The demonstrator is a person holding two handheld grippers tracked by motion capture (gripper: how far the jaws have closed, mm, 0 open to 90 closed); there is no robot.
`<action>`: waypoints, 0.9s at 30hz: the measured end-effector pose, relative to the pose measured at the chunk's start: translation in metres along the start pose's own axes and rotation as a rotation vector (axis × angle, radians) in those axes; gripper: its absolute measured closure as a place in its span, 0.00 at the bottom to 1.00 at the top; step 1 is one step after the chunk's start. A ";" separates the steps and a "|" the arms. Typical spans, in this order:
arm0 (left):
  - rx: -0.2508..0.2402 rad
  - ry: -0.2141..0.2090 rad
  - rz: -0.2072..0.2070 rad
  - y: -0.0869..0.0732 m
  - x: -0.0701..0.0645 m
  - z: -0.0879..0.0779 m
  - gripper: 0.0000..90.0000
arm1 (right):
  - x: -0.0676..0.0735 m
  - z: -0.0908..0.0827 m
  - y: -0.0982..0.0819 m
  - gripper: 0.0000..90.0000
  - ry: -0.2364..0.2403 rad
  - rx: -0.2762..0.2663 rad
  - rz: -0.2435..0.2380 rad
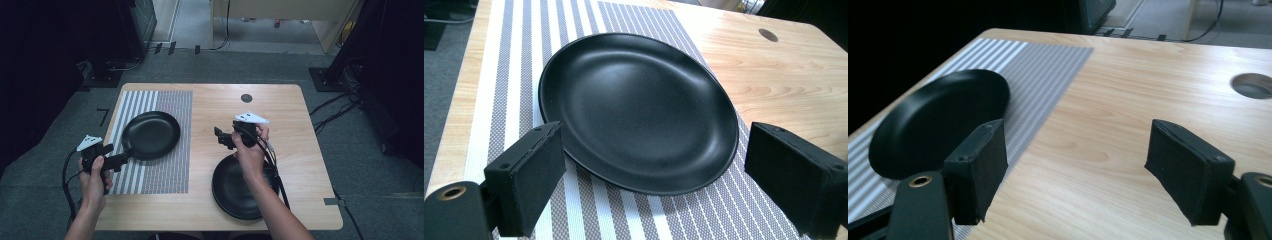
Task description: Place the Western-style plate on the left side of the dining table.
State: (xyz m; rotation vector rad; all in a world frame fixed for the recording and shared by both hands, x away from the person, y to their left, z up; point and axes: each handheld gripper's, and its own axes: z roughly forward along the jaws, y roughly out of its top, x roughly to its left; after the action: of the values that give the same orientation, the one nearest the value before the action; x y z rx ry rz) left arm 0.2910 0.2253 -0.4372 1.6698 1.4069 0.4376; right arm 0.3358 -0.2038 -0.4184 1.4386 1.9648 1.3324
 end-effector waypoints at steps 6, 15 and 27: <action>-0.001 0.003 0.015 -0.015 -0.006 -0.006 0.10 | -0.017 -0.020 -0.015 0.26 -0.025 0.002 -0.002; -0.010 0.017 0.021 -0.036 -0.007 -0.013 0.10 | -0.043 -0.048 -0.037 0.26 -0.061 -0.006 0.024; -0.003 0.069 0.112 -0.069 -0.004 -0.014 0.10 | -0.075 -0.081 -0.062 0.26 -0.108 -0.030 0.054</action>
State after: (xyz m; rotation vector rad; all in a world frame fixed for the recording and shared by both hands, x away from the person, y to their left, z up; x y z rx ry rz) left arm 0.2376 0.2254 -0.4833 1.7513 1.3650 0.5652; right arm 0.2740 -0.3103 -0.4486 1.5266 1.8422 1.2736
